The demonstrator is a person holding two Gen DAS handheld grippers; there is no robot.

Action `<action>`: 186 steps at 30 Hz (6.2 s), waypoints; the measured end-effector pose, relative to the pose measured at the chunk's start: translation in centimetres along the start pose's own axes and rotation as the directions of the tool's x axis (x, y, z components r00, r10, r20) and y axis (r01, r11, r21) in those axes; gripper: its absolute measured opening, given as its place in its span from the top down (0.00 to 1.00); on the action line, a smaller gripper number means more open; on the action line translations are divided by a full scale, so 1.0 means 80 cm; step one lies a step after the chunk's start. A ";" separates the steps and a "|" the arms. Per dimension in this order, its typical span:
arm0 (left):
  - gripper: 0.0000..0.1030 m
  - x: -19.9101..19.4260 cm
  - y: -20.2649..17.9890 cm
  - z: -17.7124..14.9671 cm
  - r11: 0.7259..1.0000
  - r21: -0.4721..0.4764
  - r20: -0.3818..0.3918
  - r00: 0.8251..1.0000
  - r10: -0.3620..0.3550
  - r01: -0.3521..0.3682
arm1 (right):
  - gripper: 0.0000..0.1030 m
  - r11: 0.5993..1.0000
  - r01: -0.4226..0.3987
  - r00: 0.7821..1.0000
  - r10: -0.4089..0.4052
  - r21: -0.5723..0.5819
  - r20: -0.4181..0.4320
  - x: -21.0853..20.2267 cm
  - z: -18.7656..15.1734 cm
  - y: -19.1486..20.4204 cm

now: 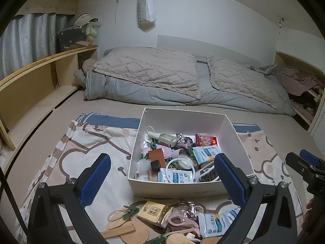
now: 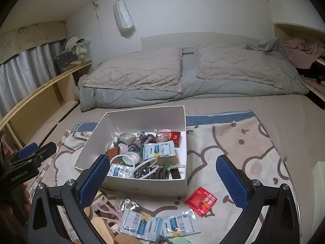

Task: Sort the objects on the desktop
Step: 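Withdraw both tools from the box toward the items on the blanket, then move the left tool toward the wooden stick while the right tool approaches the green compact, then lower the left gripper over the wooden stick while the right gripper lowers over the green compact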

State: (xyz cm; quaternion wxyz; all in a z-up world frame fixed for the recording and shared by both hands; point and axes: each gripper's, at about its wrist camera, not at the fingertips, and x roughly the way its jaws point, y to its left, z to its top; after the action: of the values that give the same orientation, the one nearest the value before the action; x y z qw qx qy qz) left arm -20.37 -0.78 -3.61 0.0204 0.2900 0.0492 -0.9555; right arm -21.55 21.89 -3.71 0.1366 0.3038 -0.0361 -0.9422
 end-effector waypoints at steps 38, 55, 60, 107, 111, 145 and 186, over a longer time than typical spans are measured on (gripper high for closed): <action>0.00 -0.097 0.077 -0.013 0.995 0.060 0.141 0.988 0.067 -0.076 | 0.00 0.998 0.008 0.997 -0.003 -0.065 0.074 -0.085 -0.013 -0.049; 0.00 -0.079 0.109 -0.056 0.990 0.125 0.067 0.996 0.063 -0.071 | 0.00 0.993 0.082 0.996 -0.084 -0.089 -0.020 -0.067 -0.046 -0.056; 0.00 -0.069 0.110 -0.066 0.987 0.144 0.044 0.997 0.060 -0.066 | 0.00 0.992 0.078 0.995 -0.084 -0.104 -0.047 -0.056 -0.060 -0.065; 0.00 0.081 0.158 -0.214 0.992 0.125 -0.375 0.924 0.077 -0.032 | 0.00 0.938 -0.075 0.908 -0.076 -0.338 -0.413 0.064 -0.221 -0.036; 0.00 0.094 0.174 -0.222 0.996 0.080 -0.415 0.907 0.077 -0.048 | 0.00 0.937 -0.090 0.901 -0.069 -0.339 -0.428 0.064 -0.226 -0.046; 0.00 0.118 0.258 -0.213 0.956 0.051 -0.408 0.867 0.285 -0.290 | 0.00 0.962 -0.104 0.886 -0.026 -0.253 -0.463 0.089 -0.251 -0.068; 0.00 0.120 0.180 -0.214 0.995 0.097 -0.430 0.901 0.053 -0.013 | 0.00 0.975 0.009 0.888 -0.109 -0.221 -0.448 0.129 -0.213 -0.059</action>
State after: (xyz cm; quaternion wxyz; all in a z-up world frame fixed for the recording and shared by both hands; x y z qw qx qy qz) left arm -17.89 -13.38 -24.28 0.0118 0.4959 0.0035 -0.8683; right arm -20.77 23.80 -24.03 0.1441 0.5014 0.1071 -0.8464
